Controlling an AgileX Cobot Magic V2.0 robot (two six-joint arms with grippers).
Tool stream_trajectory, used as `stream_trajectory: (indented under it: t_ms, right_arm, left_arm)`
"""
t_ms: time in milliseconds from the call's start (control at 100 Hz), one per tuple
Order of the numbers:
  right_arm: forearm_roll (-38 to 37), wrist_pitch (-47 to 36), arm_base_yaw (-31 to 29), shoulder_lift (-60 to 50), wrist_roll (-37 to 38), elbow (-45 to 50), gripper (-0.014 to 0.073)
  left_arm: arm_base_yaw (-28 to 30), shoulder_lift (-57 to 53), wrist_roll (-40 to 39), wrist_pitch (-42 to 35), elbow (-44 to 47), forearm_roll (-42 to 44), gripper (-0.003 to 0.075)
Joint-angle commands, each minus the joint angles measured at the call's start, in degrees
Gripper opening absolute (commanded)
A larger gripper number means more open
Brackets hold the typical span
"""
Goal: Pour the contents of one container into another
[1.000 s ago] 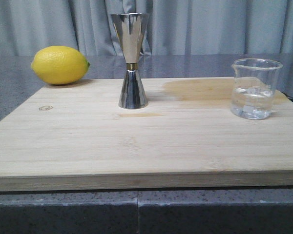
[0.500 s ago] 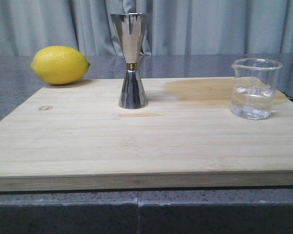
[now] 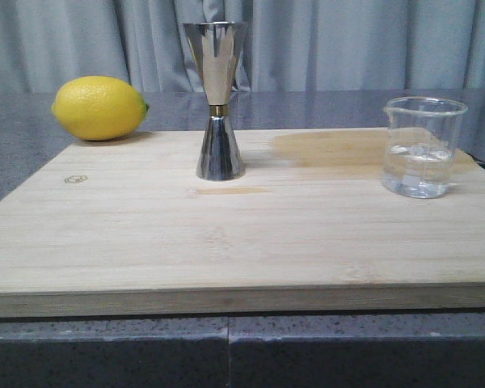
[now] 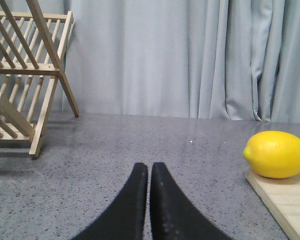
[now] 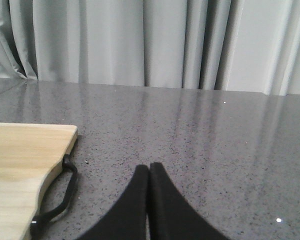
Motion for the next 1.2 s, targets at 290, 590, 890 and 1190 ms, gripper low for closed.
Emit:
stream_trajectory:
  t_ms: [290, 590, 890, 1190]
  right_arm:
    - [-0.57, -10.11, 0.03, -1.09, -0.18, 0.64, -0.0071]
    - [-0.57, -10.11, 0.03, -1.09, -0.18, 0.64, -0.0072]
    - [-0.57, -10.32, 0.03, -1.09, -0.18, 0.64, -0.0072]
    - [-0.57, -10.32, 0.03, -1.09, -0.18, 0.64, -0.0072]
  left_arm:
    - [0.12, -1.18, -0.39, -4.73, 1.61, 0.02, -0.0019]
    - [0.12, -1.18, -0.39, -4.73, 1.61, 0.02, -0.0019]
    - [0.12, -1.18, -0.39, -4.73, 1.61, 0.02, -0.0019]
    - [0.12, -1.18, -0.39, -4.73, 1.61, -0.41, -0.0019]
